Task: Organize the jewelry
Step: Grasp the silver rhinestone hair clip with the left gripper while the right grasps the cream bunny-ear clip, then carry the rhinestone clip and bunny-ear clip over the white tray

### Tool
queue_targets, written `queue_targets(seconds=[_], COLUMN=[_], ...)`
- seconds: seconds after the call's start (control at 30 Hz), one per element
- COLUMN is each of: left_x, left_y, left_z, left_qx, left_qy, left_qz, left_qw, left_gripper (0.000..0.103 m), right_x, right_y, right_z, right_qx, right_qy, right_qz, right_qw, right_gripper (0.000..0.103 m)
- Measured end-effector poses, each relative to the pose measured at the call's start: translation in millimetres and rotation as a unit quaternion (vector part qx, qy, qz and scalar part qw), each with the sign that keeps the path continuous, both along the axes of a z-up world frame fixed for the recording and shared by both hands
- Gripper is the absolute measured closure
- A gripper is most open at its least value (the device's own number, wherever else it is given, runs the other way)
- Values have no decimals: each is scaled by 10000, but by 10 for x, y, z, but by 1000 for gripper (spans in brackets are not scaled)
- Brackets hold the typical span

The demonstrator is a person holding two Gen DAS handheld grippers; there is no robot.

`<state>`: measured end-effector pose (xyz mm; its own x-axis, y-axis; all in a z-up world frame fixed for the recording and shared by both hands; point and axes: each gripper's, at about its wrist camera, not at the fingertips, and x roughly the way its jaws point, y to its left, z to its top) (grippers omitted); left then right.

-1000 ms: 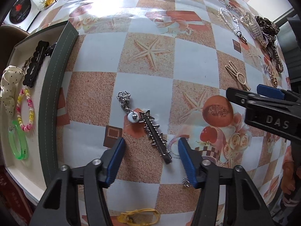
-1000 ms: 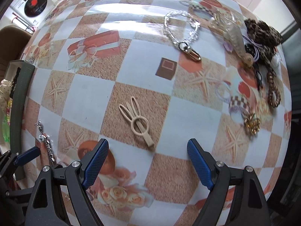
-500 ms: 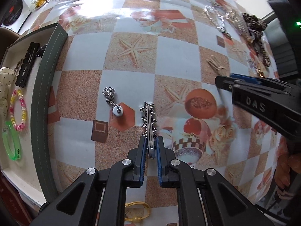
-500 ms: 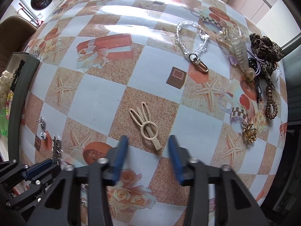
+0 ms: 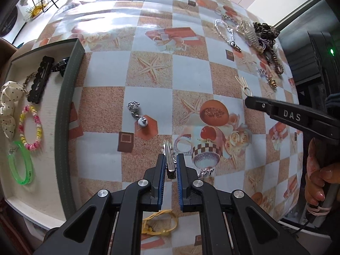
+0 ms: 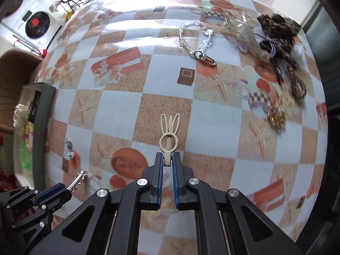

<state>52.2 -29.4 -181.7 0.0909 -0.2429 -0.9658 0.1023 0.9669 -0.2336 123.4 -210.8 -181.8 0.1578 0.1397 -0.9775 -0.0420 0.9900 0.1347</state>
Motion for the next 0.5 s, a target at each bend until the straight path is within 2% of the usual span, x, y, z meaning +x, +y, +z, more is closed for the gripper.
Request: queue_targets(seconds=[0.23, 0.5], left_x=[-86, -174], left_y=[166, 382], left_z=[131, 318], left_qx=[-109, -198], left_qy=[-93, -224], left_qz=[-30, 1], left_qw=[9999, 9996], left_gripper=[90, 90], right_x=[-317, -460], right_y=[12, 161], right_z=[110, 246], right_qx=[208, 266], right_qy=[49, 26], right_qz=[-128, -134], right_qw=[9997, 9996], right_gripper=[94, 94])
